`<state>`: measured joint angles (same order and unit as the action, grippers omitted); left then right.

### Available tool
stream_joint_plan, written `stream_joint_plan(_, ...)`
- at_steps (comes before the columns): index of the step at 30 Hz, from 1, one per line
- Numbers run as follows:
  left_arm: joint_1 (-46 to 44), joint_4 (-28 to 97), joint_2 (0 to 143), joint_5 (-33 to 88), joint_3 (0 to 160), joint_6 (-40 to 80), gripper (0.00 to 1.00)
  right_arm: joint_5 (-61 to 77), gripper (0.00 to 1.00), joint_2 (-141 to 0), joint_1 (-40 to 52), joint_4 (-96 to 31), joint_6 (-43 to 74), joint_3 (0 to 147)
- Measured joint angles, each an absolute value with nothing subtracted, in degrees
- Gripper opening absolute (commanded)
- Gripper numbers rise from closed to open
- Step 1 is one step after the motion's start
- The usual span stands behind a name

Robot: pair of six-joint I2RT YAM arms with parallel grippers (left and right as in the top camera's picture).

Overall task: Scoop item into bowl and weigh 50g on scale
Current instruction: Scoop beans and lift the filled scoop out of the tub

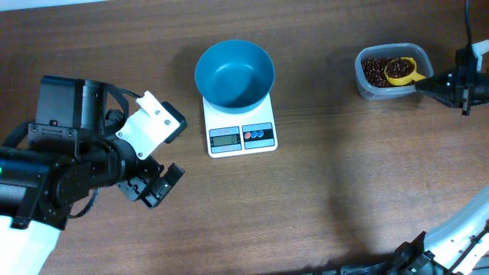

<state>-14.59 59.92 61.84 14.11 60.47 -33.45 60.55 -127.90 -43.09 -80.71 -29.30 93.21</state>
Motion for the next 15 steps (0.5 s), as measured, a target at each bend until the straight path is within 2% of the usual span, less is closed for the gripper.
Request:
stream_joint_plan(9,-14.59,59.92,61.84,14.11,60.47,-33.45,0.99,62.50,0.04,-128.01,-46.59,-89.86,-37.30,93.14)
stream_joint_plan(15,-14.59,59.92,61.84,14.11,60.47,-33.43,0.99,62.48,0.04,-128.03,-46.59,-90.65,-39.31,93.14)
